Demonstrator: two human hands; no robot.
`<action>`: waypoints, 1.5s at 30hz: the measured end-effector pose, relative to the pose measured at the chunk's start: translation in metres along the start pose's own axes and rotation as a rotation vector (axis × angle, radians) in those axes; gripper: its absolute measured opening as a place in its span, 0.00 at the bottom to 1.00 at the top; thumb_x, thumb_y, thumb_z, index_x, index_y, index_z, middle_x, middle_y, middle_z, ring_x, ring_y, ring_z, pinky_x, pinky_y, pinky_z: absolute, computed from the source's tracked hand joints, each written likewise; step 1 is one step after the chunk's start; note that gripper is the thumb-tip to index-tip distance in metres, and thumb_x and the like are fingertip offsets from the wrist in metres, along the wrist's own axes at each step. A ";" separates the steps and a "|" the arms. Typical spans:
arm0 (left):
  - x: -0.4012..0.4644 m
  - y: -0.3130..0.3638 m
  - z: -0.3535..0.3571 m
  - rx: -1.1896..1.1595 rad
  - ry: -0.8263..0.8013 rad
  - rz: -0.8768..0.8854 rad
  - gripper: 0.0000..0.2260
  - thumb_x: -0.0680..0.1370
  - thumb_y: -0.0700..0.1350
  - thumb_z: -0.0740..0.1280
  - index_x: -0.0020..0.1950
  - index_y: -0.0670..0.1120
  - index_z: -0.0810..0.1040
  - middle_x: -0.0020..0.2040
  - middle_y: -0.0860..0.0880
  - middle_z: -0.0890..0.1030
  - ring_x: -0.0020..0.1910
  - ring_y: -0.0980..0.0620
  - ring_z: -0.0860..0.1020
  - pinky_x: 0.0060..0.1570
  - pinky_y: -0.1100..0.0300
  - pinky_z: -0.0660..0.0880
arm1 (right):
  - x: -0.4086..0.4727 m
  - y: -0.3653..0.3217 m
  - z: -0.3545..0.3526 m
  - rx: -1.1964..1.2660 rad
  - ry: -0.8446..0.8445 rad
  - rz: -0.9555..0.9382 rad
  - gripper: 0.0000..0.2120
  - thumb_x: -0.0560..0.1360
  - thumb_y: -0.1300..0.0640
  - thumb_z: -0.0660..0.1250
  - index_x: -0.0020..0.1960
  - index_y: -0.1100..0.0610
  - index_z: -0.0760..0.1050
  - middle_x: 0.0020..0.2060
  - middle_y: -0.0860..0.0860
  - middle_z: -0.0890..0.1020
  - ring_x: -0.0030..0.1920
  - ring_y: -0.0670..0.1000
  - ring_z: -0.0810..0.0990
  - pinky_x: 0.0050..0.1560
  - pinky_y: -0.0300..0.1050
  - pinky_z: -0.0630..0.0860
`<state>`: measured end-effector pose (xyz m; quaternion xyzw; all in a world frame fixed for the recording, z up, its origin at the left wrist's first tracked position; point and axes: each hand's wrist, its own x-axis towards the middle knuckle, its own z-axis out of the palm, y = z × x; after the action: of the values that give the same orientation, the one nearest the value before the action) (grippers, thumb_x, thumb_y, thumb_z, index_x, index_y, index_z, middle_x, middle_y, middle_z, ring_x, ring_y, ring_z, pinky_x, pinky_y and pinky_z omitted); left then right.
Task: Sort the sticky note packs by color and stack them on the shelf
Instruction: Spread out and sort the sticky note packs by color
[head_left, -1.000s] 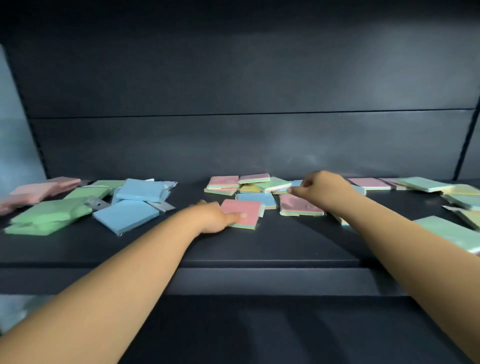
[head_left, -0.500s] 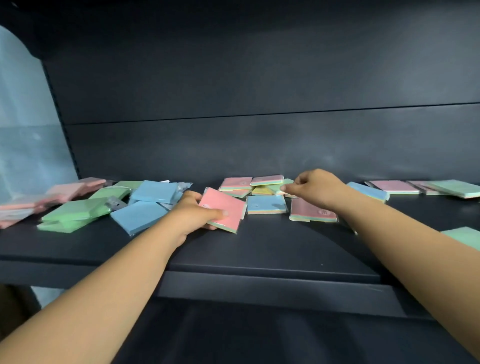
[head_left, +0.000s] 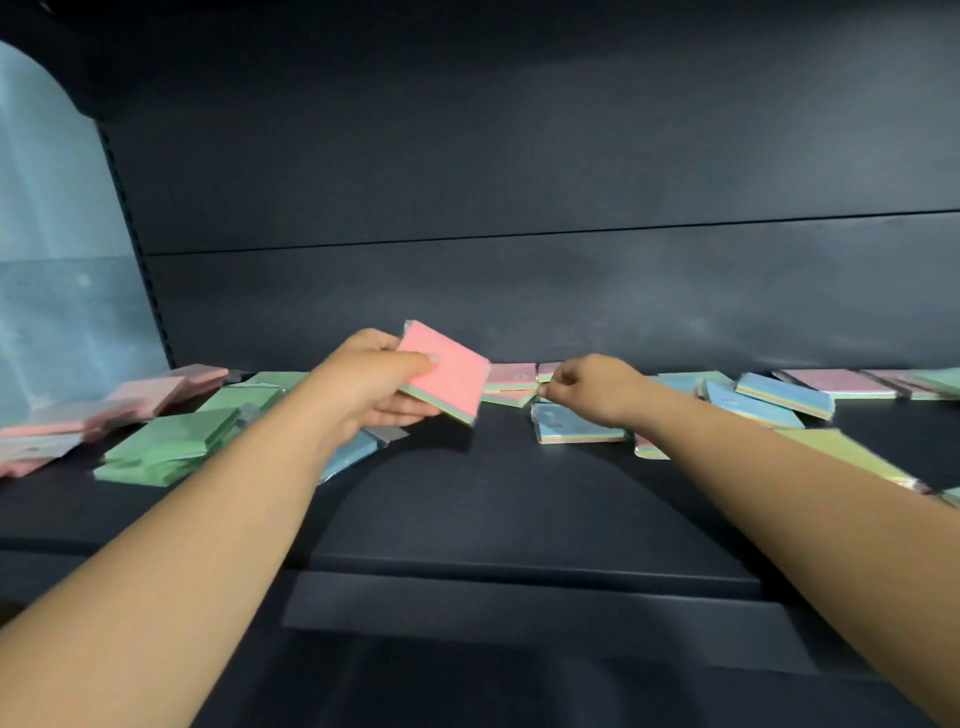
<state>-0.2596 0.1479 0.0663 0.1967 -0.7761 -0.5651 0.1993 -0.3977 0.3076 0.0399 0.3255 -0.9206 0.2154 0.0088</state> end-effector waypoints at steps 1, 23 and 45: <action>0.002 0.002 0.001 0.035 -0.030 -0.002 0.07 0.78 0.42 0.64 0.41 0.47 0.69 0.37 0.48 0.80 0.23 0.55 0.80 0.38 0.60 0.77 | 0.003 -0.001 0.001 -0.026 -0.007 0.008 0.16 0.80 0.49 0.57 0.51 0.61 0.75 0.51 0.57 0.77 0.54 0.57 0.72 0.49 0.42 0.65; 0.060 -0.005 -0.005 -0.276 -0.009 0.001 0.07 0.78 0.35 0.61 0.55 0.41 0.68 0.44 0.40 0.78 0.36 0.44 0.79 0.23 0.57 0.78 | 0.033 -0.006 0.009 -0.219 -0.072 0.072 0.11 0.79 0.55 0.56 0.52 0.60 0.74 0.53 0.56 0.77 0.53 0.57 0.73 0.53 0.44 0.68; 0.066 -0.025 0.010 -0.100 0.068 0.029 0.09 0.77 0.36 0.62 0.38 0.45 0.71 0.39 0.48 0.76 0.37 0.53 0.77 0.27 0.60 0.78 | 0.080 0.030 0.030 -0.186 -0.018 0.174 0.28 0.76 0.38 0.59 0.72 0.49 0.65 0.70 0.49 0.69 0.70 0.54 0.66 0.68 0.49 0.62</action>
<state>-0.3182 0.1136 0.0453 0.1942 -0.7424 -0.5933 0.2432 -0.4749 0.2688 0.0132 0.2439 -0.9615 0.1259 0.0118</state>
